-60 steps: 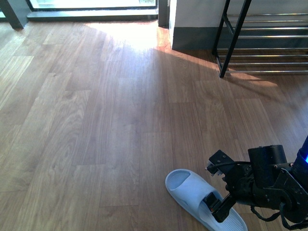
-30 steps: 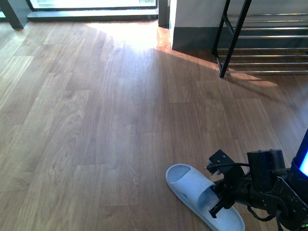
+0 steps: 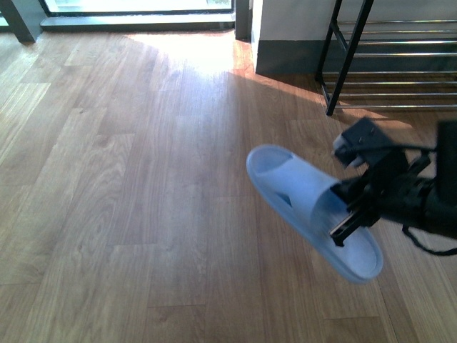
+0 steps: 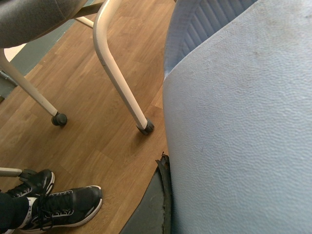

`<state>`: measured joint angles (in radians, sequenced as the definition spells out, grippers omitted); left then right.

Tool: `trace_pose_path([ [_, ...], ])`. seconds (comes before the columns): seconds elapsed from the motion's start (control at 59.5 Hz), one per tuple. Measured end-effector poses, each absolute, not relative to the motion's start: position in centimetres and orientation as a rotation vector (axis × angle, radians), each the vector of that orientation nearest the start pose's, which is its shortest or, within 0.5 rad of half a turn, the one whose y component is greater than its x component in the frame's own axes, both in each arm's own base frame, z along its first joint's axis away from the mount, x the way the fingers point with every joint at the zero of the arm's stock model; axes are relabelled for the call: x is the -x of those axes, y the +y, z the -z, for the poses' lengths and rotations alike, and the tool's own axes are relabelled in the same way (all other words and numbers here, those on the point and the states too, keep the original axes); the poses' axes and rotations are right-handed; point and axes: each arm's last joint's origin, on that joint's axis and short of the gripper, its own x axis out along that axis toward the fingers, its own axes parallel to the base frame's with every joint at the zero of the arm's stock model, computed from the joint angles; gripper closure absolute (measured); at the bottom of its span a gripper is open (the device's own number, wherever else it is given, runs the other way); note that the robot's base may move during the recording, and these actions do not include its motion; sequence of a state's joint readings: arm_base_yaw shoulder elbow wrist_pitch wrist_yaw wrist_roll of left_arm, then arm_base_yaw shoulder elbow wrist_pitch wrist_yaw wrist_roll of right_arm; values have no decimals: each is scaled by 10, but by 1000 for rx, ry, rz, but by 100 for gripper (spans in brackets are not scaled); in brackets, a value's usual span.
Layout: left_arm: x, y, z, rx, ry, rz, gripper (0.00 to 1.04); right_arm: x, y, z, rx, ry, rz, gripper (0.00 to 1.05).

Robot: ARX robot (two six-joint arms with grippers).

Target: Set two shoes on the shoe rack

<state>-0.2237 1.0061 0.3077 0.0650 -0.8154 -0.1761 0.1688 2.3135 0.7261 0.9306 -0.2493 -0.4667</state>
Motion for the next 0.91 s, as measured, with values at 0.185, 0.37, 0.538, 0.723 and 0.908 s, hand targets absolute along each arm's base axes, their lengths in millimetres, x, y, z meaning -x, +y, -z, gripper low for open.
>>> trace_pose_path([
  [0.185,-176,-18,-163,-152,504,-616,103,-293,61,-88,486,371,-573,103],
  [0.37,-176,-18,-163,-152,504,-616,103,-239,57,-164,500,202,-621,103],
  [0.538,-176,-18,-163,-153,503,-617,103,-179,45,-220,508,2,-577,103],
  [0.723,-176,-18,-163,-152,504,-616,103,-166,42,-232,508,-79,-551,103],
  [0.908,-176,-18,-163,-153,502,-621,103,-166,43,-232,504,-79,-558,103],
])
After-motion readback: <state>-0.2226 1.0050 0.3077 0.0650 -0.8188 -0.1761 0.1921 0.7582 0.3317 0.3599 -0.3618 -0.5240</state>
